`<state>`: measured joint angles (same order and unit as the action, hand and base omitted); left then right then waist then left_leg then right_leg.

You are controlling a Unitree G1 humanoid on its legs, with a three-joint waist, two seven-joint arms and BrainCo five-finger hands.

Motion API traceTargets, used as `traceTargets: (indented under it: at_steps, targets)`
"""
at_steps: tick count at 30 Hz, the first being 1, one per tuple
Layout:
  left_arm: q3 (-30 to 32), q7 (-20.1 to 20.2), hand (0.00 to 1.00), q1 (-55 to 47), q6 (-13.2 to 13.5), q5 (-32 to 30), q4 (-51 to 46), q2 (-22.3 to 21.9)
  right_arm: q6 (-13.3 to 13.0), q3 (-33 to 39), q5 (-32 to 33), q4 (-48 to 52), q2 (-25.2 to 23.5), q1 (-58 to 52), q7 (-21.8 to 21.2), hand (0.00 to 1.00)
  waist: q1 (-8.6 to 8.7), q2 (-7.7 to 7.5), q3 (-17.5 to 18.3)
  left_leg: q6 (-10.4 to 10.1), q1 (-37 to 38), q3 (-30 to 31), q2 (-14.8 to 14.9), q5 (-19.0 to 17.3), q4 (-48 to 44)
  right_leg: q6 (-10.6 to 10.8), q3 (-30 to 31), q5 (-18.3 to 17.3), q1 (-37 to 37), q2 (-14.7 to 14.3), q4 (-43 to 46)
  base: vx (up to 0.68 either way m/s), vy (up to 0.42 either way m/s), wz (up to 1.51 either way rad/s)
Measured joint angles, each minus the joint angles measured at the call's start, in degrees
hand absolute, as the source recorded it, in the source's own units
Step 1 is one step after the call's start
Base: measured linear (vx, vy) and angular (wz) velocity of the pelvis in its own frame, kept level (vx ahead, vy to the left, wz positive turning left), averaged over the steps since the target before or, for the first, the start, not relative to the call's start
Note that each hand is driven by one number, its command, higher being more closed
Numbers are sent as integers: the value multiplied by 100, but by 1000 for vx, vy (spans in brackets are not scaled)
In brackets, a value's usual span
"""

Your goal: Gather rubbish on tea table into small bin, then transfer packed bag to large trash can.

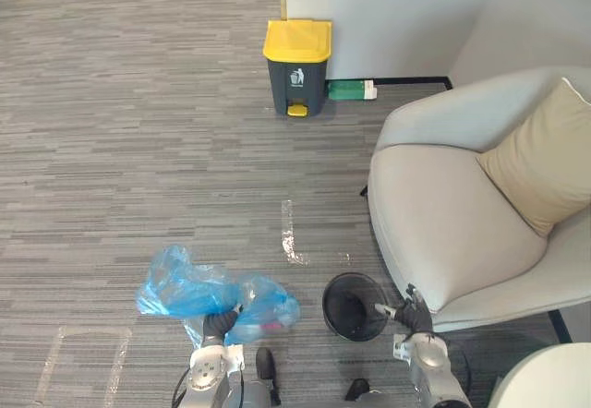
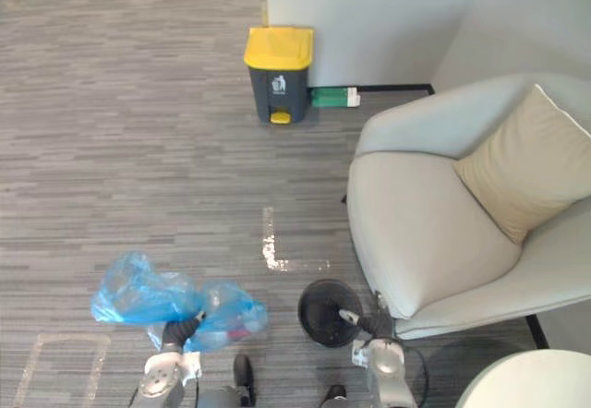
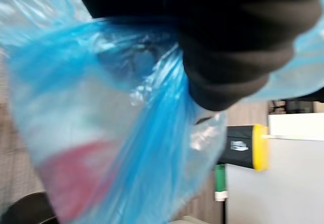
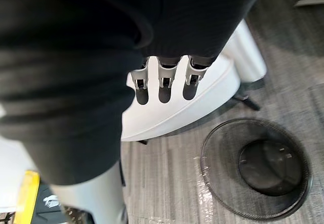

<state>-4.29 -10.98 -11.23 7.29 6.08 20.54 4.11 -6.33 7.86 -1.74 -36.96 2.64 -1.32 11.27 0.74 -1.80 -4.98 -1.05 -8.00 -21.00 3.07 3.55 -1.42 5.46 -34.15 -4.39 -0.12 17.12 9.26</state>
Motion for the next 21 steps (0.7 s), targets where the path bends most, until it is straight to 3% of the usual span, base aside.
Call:
traceTargets:
  at_steps: [5, 8, 9, 10, 11, 12, 14, 15, 16, 18, 21]
  targets:
    - [-149, 22, 100, 19, 3, 26, 29, 177, 33, 41, -9, -8, -19, 170, 23, 0, -25, 24, -40, 121, -23, 157, -258, -123, -188, 276, 30, 146, 145, 201, -198, -44, 108, 11]
    - [-266, 115, 100, 29, 12, 16, 26, 64, 101, 43, -15, -26, -5, 169, 45, 0, -29, 91, -130, 260, -576, 216, -206, -824, -1497, 350, 136, -170, -92, 508, 361, -95, 161, -5]
    - [-307, 136, 100, 9, 8, 9, 27, 47, 154, 22, -46, -44, 24, 169, 47, 0, -72, 166, -205, 300, -727, 211, -75, -1319, -2152, 203, 360, -356, -233, 580, 797, -66, 192, -52]
    - [-241, 131, 100, -5, 4, -10, 16, 67, 193, -43, -51, -60, -3, 174, 57, 0, -97, 170, -280, 327, -667, 86, -101, -1499, -2235, -360, 687, -636, -442, 676, 1309, -77, 214, -53]
    - [-222, 129, 100, -10, 2, -24, -5, 67, 197, -106, -51, -61, -25, 174, 60, 0, -64, 136, -310, 359, -634, 72, -125, -1527, -2206, -506, 871, -722, -563, 673, 1494, -35, 113, -29]
    - [-186, 126, 100, 2, 0, -39, -71, 94, 206, -225, -60, -70, -43, 174, 52, 0, -24, 38, -389, 363, -603, 64, -196, -1529, -2118, -521, 1211, -846, -800, 586, 1736, -32, 77, -17]
    - [-130, 124, 100, 66, -35, -95, -143, 170, 235, -358, -68, -235, -45, 144, 11, 0, 26, -60, -509, 348, -558, 131, -263, -1512, -1792, -257, 1731, -1007, -1250, -288, 1929, -1, 58, -5]
    - [-134, 124, 100, 61, -40, -122, -143, 158, 240, -354, -68, -247, -28, 100, 12, 0, 33, -50, -516, 326, -512, 145, -278, -1491, -1700, -256, 1815, -1007, -1282, -533, 1896, 62, 23, 17]
    - [-140, 124, 100, 59, -40, -155, -143, 140, 238, -347, -66, -245, -1, -22, 16, 0, 48, -43, -525, 282, -343, 271, -389, -1394, -1447, -264, 1941, -996, -1242, -1018, 1636, 96, 22, 28]
    - [-257, 119, 100, 113, -40, -158, -127, 86, 235, -284, -57, -245, 54, -209, 22, 0, 239, 33, -509, 272, -285, 615, -580, -1353, -1370, -685, 2121, -957, -1039, -1239, 1341, 130, 14, 73]
    - [-371, 115, 100, 144, -33, -161, -123, -3, 233, -181, -39, -244, 49, -265, 10, 0, 182, 109, -475, 283, -337, 773, -590, -1254, -1433, -663, 1990, -986, -889, -1268, 1171, 177, 16, 36]
